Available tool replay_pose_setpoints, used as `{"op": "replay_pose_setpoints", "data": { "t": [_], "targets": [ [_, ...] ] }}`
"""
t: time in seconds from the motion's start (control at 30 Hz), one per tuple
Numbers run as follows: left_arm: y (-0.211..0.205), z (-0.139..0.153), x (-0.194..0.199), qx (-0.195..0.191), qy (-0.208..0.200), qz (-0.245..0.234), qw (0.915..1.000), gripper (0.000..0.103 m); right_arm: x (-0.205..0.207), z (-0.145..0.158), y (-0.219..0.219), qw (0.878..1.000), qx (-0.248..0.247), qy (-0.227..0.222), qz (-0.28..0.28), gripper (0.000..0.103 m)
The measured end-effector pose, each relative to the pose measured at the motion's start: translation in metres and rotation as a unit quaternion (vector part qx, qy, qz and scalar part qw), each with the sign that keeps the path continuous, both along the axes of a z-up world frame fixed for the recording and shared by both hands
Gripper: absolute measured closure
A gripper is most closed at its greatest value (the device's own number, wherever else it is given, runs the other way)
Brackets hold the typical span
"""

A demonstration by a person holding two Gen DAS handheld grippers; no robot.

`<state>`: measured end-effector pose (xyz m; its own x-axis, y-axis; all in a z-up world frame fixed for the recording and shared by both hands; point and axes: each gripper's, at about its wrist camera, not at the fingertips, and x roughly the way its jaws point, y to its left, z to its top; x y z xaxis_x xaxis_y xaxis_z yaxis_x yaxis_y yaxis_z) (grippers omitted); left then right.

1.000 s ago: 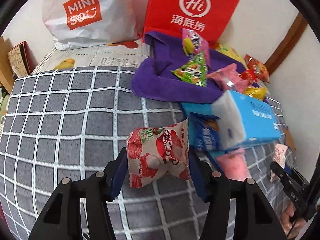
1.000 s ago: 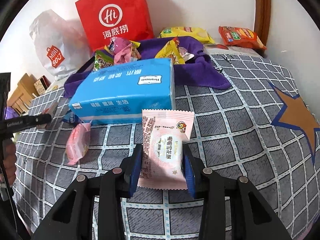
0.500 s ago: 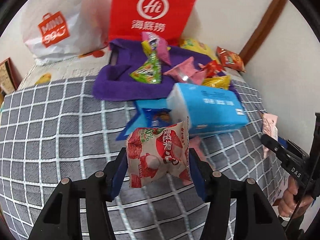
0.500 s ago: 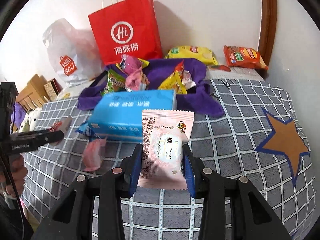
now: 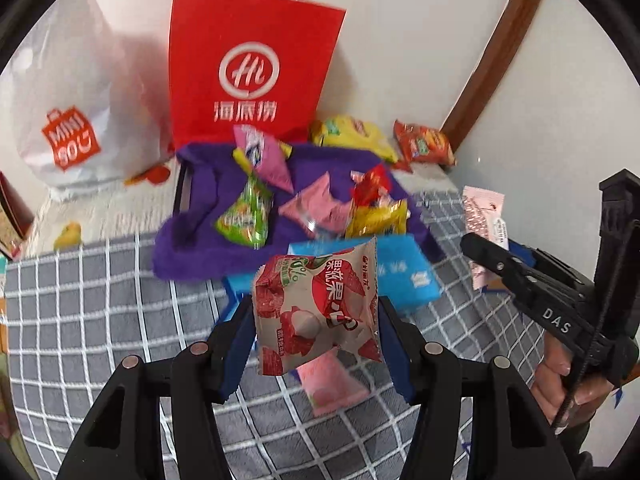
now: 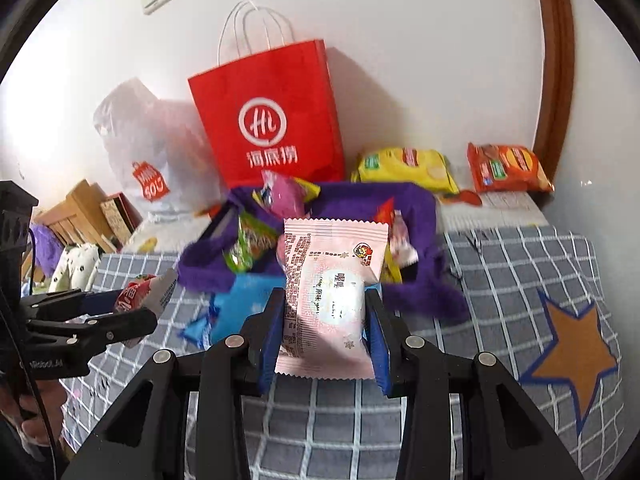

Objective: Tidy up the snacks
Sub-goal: 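Carry the pink cake packet and the lychee bag over the purple towel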

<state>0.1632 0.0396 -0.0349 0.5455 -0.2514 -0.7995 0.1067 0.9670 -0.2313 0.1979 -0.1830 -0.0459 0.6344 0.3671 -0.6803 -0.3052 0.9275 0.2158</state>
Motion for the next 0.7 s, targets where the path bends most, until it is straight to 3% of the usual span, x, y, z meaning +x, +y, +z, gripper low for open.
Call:
{"op": "replay_pose_setpoints", "data": {
  "t": [0.43, 0.7],
  "targets": [
    [0.005, 0.033, 0.044, -0.009, -0.028, 0.004, 0.9996, 0.047, 0.037, 0.036, 0.005, 1.0, -0.003, -0.023, -0.007, 0.064],
    [0.016, 0.044, 0.073, -0.009, -0.04, 0.014, 0.9991, 0.047, 0.066, 0.041, 0.016, 1.0, -0.011, -0.026, -0.008, 0.064]
  ]
}}
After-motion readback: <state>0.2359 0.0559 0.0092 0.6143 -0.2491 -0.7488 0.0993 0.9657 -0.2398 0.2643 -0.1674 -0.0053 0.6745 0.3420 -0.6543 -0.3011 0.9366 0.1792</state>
